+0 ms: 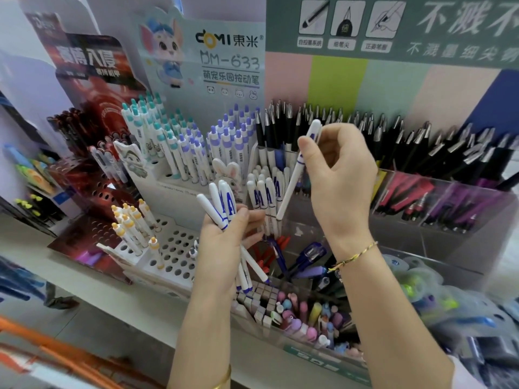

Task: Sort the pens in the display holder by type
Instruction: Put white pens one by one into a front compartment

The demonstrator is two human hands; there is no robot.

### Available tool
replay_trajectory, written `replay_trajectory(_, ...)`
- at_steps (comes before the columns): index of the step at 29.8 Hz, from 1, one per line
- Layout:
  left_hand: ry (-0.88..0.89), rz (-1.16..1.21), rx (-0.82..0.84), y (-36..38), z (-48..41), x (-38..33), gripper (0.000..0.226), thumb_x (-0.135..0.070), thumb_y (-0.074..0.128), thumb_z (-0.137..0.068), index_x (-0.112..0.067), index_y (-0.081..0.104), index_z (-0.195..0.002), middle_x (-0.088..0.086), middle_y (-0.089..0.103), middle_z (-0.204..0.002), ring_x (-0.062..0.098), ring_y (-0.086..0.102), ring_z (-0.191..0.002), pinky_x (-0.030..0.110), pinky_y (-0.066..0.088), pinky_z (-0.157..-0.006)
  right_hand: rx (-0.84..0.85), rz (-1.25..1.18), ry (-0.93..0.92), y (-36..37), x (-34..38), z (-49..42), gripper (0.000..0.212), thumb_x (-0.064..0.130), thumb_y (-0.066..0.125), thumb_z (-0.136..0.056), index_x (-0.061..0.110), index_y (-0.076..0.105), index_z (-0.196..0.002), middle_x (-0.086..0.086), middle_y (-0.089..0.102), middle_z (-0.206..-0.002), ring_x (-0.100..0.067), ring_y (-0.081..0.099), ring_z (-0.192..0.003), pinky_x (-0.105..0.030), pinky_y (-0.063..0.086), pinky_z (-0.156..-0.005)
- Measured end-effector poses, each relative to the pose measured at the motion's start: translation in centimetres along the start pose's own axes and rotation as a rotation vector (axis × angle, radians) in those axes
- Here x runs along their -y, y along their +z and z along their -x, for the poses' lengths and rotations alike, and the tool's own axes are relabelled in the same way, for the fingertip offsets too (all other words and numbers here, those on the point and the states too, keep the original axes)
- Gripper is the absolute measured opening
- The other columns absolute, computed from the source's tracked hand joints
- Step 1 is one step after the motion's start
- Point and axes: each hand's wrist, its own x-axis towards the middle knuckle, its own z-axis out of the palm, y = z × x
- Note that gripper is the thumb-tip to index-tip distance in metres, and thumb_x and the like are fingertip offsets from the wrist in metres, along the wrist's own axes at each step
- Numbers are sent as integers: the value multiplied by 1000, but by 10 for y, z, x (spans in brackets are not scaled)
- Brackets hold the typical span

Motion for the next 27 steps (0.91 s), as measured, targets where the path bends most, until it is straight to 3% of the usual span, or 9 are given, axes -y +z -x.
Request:
replay_trajectory(2,1,-7,-37,-2,-2,1,18,-11,50,-98,0,61,-106,10,74,-88,24,72,-87,31,59,-69,-10,45,-51,2,0,2,11,17,61,-90,14,52,-86,10,50,-72,-10,50,-69,-15,41,-62)
replay_trajectory(4,-9,15,-38,-1,-1,0,13,-12,51,-97,-4,58,-104,6,72,-80,19,71,-70,28,57,-57,7,75,-63,5,-3,6,12,18,61,-91,15,49,-86,9,48,-72,-11,49,-67,-18,41,-61)
replay_trajectory(6,-13,11,-23,2,1,-3,5,-11,52,-96,-8,56,-99,3,65,-70,11,58,-51,23,48,-44,9,77,-60,6,-6,7,14,18,61,-91,16,47,-87,9,48,-72,-11,48,-66,-17,41,-60)
replay_trajectory(9,-8,18,-4,2,1,-2,1,-9,54,-94,-9,54,-95,1,55,-63,6,42,-45,19,35,-38,-2,70,-60,7,-7,8,14,18,61,-91,9,51,-87,0,55,-74,-15,53,-66,-20,44,-59)
replay_trajectory(13,-26,34,8,4,1,-2,12,-16,57,-93,-8,50,-98,0,52,-64,6,40,-46,18,34,-38,137,135,1,13,-15,17,15,20,65,-88,8,56,-84,2,56,-72,-12,55,-67,-18,45,-61)
replay_trajectory(17,-69,106,7,5,1,-3,13,-10,52,-95,-5,51,-107,0,54,-65,9,42,-51,19,36,-41,290,382,7,18,-34,29,21,30,65,-87,10,66,-81,-2,59,-79,-16,56,-75,-36,49,-70)
replay_trajectory(20,-49,60,34,2,2,-3,15,-7,51,-95,-5,57,-109,1,61,-68,9,50,-54,20,43,-45,320,465,31,16,-36,28,22,32,66,-86,11,66,-84,-2,58,-84,-16,55,-78,-35,49,-72)
replay_trajectory(24,-19,-8,108,3,5,-4,15,-9,50,-96,-12,62,-104,0,70,-73,9,62,-61,21,52,-54,233,279,55,8,-20,21,19,31,61,-89,13,63,-88,1,60,-82,-13,55,-77,-25,45,-69)
replay_trajectory(27,-7,-12,159,5,5,-6,18,-10,51,-96,-12,63,-108,4,72,-80,14,66,-68,26,55,-61,383,142,100,3,-6,18,17,31,61,-89,16,68,-85,3,65,-78,-7,60,-73,-18,48,-64)
